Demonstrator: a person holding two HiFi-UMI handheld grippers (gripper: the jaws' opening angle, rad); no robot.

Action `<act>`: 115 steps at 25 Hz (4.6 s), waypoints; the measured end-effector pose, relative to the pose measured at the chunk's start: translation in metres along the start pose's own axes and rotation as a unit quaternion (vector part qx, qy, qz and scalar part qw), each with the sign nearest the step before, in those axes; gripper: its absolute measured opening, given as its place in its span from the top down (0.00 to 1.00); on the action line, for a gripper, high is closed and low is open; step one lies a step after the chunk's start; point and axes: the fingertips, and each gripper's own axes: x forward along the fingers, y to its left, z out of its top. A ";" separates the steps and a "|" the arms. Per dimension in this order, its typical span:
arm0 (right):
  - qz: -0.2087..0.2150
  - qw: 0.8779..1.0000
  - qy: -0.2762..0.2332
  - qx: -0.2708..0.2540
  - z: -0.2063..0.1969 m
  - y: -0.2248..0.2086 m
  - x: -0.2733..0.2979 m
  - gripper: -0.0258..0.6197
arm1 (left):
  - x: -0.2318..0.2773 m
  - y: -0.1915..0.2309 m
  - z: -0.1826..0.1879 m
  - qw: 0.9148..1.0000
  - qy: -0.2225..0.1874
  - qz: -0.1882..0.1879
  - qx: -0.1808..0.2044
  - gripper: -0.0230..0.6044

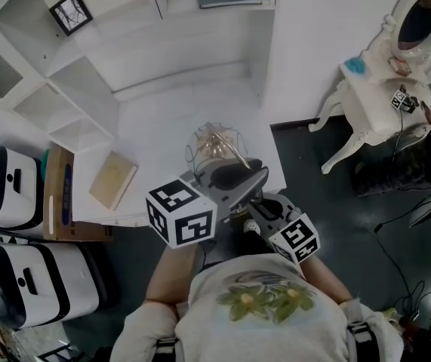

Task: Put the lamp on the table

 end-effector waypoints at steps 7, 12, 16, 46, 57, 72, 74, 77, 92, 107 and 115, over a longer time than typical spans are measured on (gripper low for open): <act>0.003 1.000 -0.011 -0.001 0.011 -0.029 0.010 0.87 | 0.021 0.018 0.016 1.000 0.005 0.003 0.010 0.84; 0.001 1.000 -0.011 -0.002 0.015 -0.052 0.017 0.87 | 0.036 0.032 0.025 1.000 0.006 0.008 0.013 0.84; 0.003 1.000 -0.016 0.000 0.021 -0.070 0.024 0.87 | 0.048 0.045 0.034 1.000 0.005 0.013 0.012 0.84; -0.019 0.999 -0.008 0.028 0.020 -0.171 0.060 0.87 | 0.117 0.124 0.060 1.000 0.011 0.019 0.002 0.84; -0.032 0.999 -0.001 0.034 0.015 -0.200 0.066 0.87 | 0.140 0.142 0.063 1.000 0.019 0.011 -0.003 0.84; -0.050 0.997 0.018 0.054 0.001 -0.231 0.068 0.87 | 0.168 0.161 0.059 0.999 0.038 0.008 -0.013 0.84; -0.052 0.997 0.020 0.055 0.000 -0.234 0.069 0.87 | 0.170 0.164 0.058 0.999 0.040 0.006 -0.013 0.84; -0.057 0.996 0.023 0.057 -0.002 -0.238 0.070 0.87 | 0.174 0.166 0.057 0.999 0.043 0.004 -0.014 0.84; -0.066 0.995 0.037 0.068 -0.009 -0.255 0.080 0.87 | 0.185 0.185 0.054 0.998 0.055 0.002 -0.022 0.84; -0.061 0.994 0.030 0.081 -0.007 -0.260 0.080 0.87 | 0.187 0.188 0.060 0.999 0.029 -0.023 -0.027 0.84; -0.056 0.994 0.023 0.091 -0.008 -0.262 0.080 0.87 | 0.185 0.188 0.060 1.000 0.002 -0.024 -0.020 0.83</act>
